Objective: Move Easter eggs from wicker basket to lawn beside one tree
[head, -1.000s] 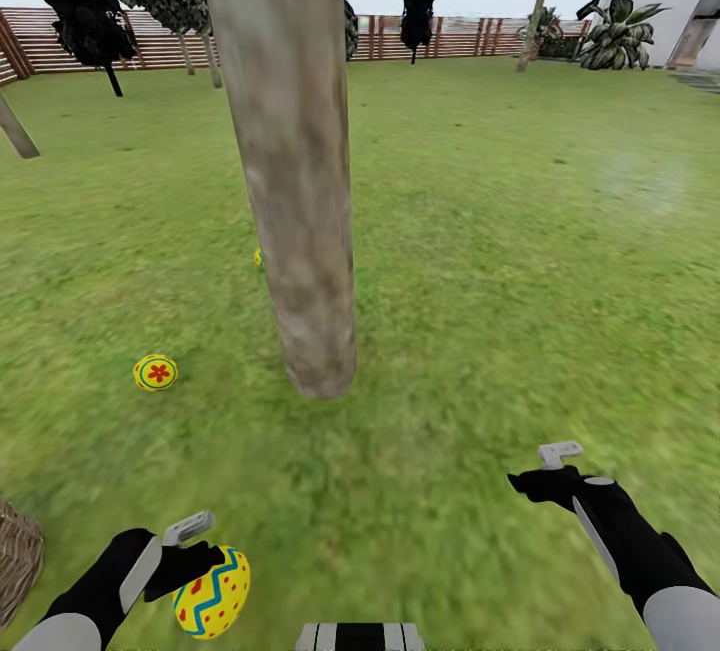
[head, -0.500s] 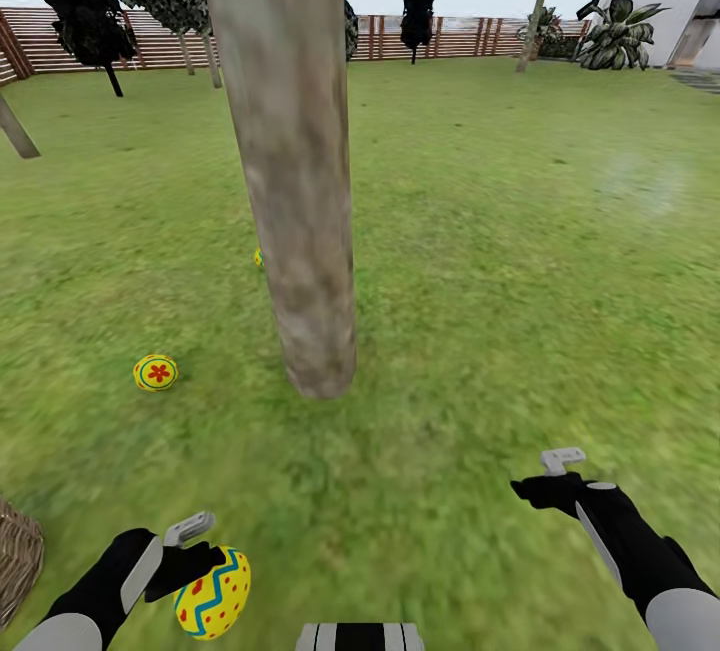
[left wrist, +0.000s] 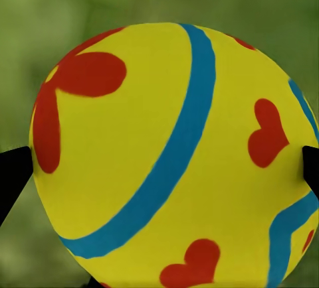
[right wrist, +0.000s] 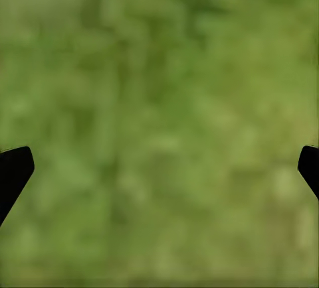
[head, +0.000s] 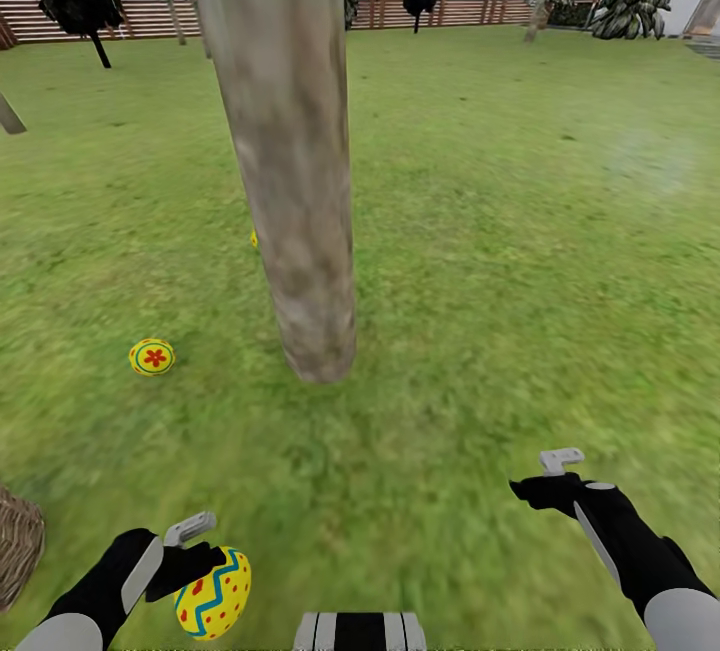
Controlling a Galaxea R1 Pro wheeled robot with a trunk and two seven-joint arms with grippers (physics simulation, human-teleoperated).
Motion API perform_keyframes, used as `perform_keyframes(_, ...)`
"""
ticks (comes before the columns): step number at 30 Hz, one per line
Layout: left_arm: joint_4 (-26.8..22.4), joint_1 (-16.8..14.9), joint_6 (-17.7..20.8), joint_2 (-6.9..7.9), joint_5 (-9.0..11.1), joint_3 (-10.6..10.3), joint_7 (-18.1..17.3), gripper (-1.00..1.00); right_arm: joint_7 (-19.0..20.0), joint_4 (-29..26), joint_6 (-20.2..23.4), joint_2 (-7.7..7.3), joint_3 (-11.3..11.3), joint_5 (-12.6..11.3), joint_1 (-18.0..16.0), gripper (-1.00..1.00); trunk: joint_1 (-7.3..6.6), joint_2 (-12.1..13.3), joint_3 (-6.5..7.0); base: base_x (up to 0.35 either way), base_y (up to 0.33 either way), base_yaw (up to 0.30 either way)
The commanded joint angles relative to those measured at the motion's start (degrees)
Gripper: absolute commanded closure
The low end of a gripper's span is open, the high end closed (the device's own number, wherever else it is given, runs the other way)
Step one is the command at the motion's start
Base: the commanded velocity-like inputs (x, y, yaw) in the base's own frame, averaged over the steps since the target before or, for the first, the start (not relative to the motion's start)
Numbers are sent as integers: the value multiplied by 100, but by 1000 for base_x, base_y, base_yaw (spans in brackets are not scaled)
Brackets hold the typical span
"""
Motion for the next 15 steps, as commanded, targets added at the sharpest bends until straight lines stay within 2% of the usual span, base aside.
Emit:
perform_keyframes(1, -6, -2, 33, -3, -21, 30, -30, 100, 40, -11, 27, 1, -14, 38, -1, -100, 1, -3, -27, 0, 0, 0)
perform_keyframes(8, -6, -2, 33, -3, -12, 30, -28, 100, 39, -10, 27, 1, -14, 38, -1, -100, 4, -5, -49, 0, 0, 0)
perform_keyframes(15, -8, -2, 33, -1, -18, 30, -28, 100, 40, -12, 27, 1, -14, 38, -1, -100, 22, -14, -204, 0, 0, 0)
